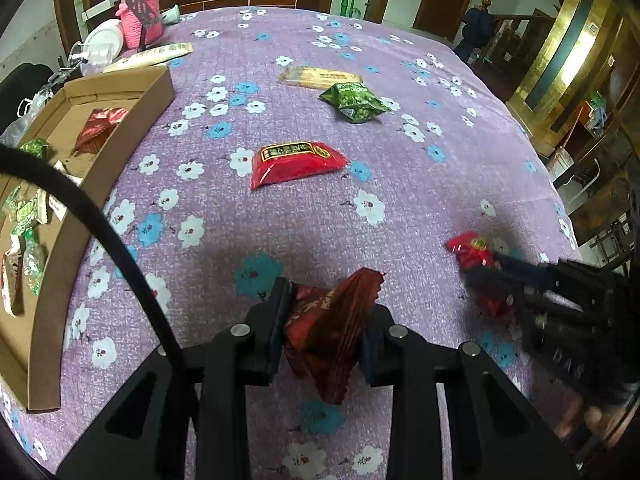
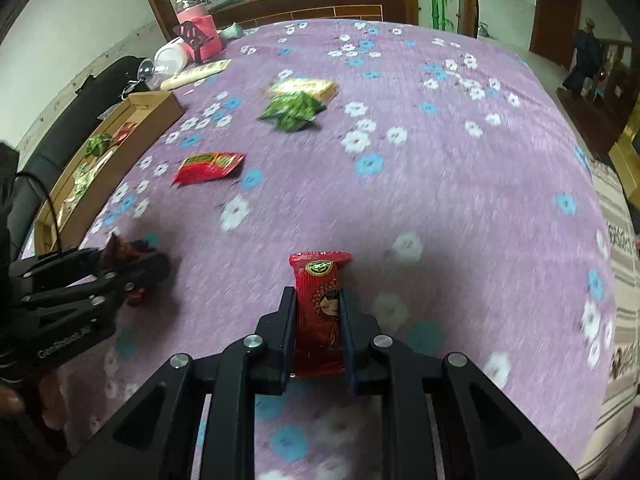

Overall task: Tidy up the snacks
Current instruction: 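Carry the brown candy and red candy together over the cardboard box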

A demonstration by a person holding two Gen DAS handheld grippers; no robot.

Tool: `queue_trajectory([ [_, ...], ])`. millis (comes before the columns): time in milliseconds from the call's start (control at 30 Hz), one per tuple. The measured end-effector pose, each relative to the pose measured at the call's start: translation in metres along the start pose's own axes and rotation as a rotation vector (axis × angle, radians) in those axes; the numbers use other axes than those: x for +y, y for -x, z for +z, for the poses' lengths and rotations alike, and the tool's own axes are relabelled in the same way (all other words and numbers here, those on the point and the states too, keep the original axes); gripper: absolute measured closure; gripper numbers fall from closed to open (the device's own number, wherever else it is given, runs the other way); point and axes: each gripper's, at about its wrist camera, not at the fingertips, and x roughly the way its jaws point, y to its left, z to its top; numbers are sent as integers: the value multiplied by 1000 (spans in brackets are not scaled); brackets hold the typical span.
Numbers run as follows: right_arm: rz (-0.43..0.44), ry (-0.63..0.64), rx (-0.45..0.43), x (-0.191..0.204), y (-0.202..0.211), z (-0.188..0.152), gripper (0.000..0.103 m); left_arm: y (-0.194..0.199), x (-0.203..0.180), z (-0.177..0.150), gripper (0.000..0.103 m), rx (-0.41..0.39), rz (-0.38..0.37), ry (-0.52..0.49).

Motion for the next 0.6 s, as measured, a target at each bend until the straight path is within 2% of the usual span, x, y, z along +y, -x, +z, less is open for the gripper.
queue_trajectory([
  [400, -5, -7, -19, 36, 9, -3, 84, 9, 18, -2, 71, -24, 7, 4],
  [600, -41, 7, 0, 45, -1, -5, 83, 6, 39, -2, 71, -8, 24, 35],
])
